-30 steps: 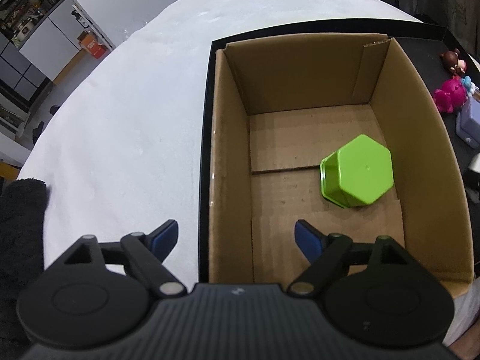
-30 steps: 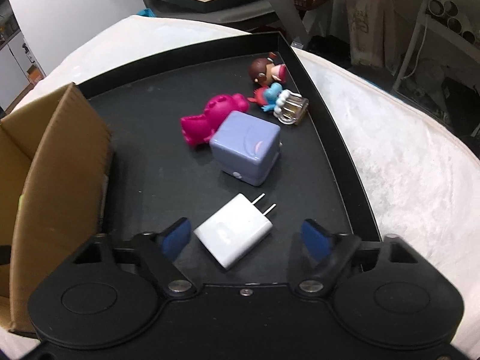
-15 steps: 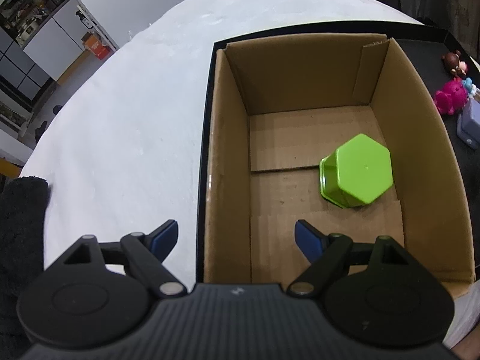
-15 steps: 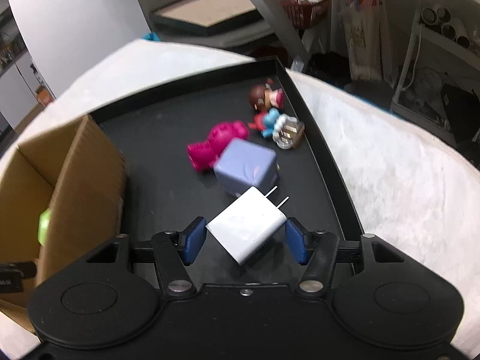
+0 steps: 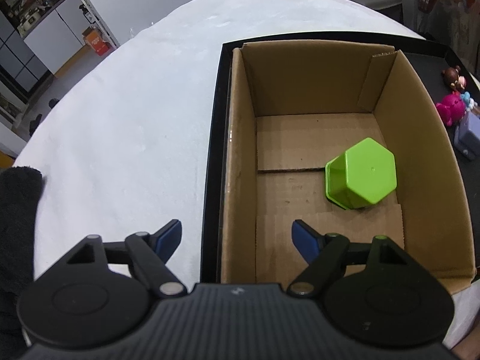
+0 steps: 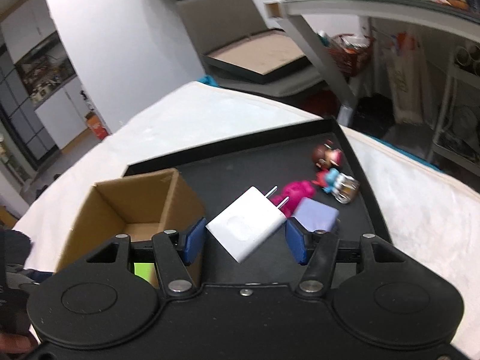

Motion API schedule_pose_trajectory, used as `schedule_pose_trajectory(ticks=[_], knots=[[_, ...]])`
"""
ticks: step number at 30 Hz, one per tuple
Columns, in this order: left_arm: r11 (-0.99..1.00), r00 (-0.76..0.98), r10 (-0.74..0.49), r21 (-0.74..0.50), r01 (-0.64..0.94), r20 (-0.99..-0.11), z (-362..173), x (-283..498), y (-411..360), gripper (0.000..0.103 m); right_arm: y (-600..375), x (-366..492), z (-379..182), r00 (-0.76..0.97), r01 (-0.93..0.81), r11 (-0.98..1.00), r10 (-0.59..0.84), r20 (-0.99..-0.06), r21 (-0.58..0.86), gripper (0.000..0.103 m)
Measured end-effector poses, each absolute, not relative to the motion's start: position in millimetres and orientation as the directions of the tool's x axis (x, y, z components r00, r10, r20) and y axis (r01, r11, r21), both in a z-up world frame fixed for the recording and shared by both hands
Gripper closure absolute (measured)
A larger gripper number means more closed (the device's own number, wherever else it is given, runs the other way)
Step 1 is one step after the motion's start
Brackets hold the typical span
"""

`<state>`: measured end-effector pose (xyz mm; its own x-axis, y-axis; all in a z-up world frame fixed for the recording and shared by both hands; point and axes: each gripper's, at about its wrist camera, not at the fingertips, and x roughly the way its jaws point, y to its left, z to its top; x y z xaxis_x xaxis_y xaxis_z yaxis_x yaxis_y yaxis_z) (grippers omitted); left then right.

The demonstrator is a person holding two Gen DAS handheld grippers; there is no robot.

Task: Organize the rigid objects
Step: 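Carry the white charger into the box and open the right gripper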

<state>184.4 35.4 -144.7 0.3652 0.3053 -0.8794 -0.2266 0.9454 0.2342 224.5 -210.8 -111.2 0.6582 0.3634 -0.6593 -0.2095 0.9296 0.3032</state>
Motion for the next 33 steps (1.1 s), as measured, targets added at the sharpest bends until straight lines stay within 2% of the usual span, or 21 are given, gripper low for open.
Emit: schedule_pose_trajectory(ticks=[2, 7, 11, 16, 18, 23, 33], knots=[[0.948, 0.374, 0.296, 0.222, -0.229, -0.879, -144, 183, 37, 0.03, -207, 225, -106, 0.668, -0.237, 0.92, 0.388, -0.635, 0.313, 0.047], [0.958, 0.383, 0.246, 0.164, -0.235, -0.89, -143, 182, 46, 0.054, -192, 223, -97, 0.661, -0.317, 0.887, 0.461, -0.592, 0.336, 0.047], [0.962, 0.387, 0.218, 0.131, -0.237, -0.896, -144, 181, 52, 0.065, -177, 222, -97, 0.637, -0.376, 0.861, 0.509, -0.579, 0.343, 0.047], [0.97, 0.392, 0.156, 0.065, -0.236, -0.906, -146, 179, 58, 0.085, -159, 224, -97, 0.595, -0.433, 0.821, 0.57, -0.567, 0.372, 0.047], [0.971, 0.396, 0.137, 0.046, -0.233, -0.908, -146, 179, 59, 0.088, -150, 224, -97, 0.577, -0.459, 0.804, 0.594, -0.56, 0.379, 0.046], [0.971, 0.406, 0.119, 0.021, -0.237, -0.906, -146, 178, 63, 0.089, -129, 226, -103, 0.512, -0.493, 0.759, 0.648, -0.564, 0.425, 0.046], [0.971, 0.406, 0.091, -0.01, -0.241, -0.91, -146, 176, 72, 0.089, -107, 241, -126, 0.461, -0.44, 0.768, 0.638, -0.617, 0.465, 0.043]])
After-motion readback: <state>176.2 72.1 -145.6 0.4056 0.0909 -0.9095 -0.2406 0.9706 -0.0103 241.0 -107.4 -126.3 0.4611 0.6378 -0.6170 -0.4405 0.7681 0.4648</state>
